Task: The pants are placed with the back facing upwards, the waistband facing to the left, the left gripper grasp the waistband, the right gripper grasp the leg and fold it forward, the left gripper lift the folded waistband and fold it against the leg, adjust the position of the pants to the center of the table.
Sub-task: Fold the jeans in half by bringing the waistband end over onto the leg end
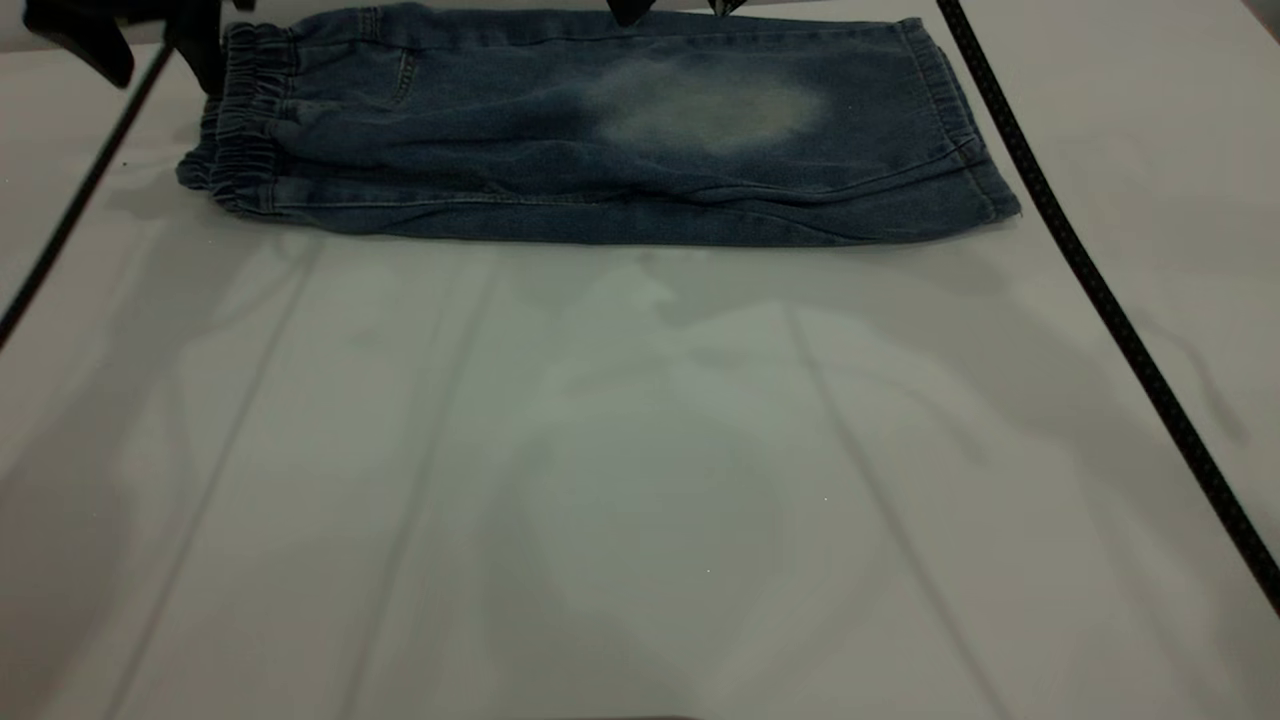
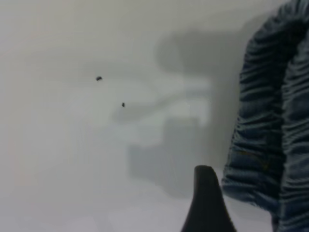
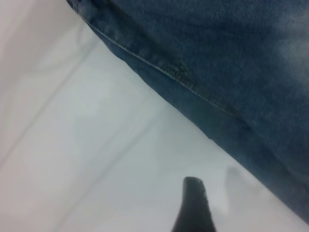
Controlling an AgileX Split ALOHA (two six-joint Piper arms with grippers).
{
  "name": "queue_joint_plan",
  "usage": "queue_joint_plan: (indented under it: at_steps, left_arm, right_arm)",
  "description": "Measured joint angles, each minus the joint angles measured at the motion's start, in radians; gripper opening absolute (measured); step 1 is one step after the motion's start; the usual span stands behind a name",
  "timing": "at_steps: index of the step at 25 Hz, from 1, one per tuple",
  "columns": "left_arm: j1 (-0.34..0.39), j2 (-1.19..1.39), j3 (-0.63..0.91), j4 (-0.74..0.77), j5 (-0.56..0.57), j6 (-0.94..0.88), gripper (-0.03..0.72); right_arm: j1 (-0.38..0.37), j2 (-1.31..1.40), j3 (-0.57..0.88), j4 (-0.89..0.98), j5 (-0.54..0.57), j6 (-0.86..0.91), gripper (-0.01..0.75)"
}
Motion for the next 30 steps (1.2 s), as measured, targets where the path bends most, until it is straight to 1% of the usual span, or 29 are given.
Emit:
queue_joint_plan:
  at_steps: [7,12,16,20,22,24,25,26,30]
  left_arm:
    - [0.000,0.068,-0.001,-0.003,-0.062,0.005,0.457]
    - [0.000,0.106,-0.002,-0.003,-0.101,0.006,0.457]
    - [0.000,0.133,-0.013,-0.011,-0.136,0.006,0.457]
    - [0.000,0.154,-0.022,-0.014,-0.164,0.006,0.457]
    - [0.000,0.159,-0.023,-0.016,-0.172,0.007,0.445]
    - [0.000,0.162,-0.023,-0.026,-0.187,0.005,0.407]
    - [0.000,0.164,-0.023,-0.031,-0.192,0.005,0.372]
    - [0.000,0.164,-0.023,-0.042,-0.200,0.005,0.328]
    - [0.000,0.169,-0.024,-0.084,-0.228,0.005,0.110]
  right_arm:
    - [0.000,0.000,-0.001,0.003,-0.010,0.001,0.458]
    - [0.000,0.000,-0.001,0.062,-0.088,-0.027,0.458]
    - [0.000,0.002,-0.001,0.185,-0.151,-0.107,0.458]
    - [0.000,0.034,-0.003,0.341,-0.176,-0.237,0.458]
    - [0.000,0.056,-0.003,0.426,-0.186,-0.308,0.458]
    - [0.000,0.084,-0.003,0.515,-0.200,-0.394,0.458]
    - [0.000,0.099,-0.003,0.567,-0.206,-0.434,0.458]
    - [0.000,0.112,-0.003,0.613,-0.212,-0.485,0.458]
    - [0.000,0.177,-0.005,0.871,-0.242,-0.716,0.458]
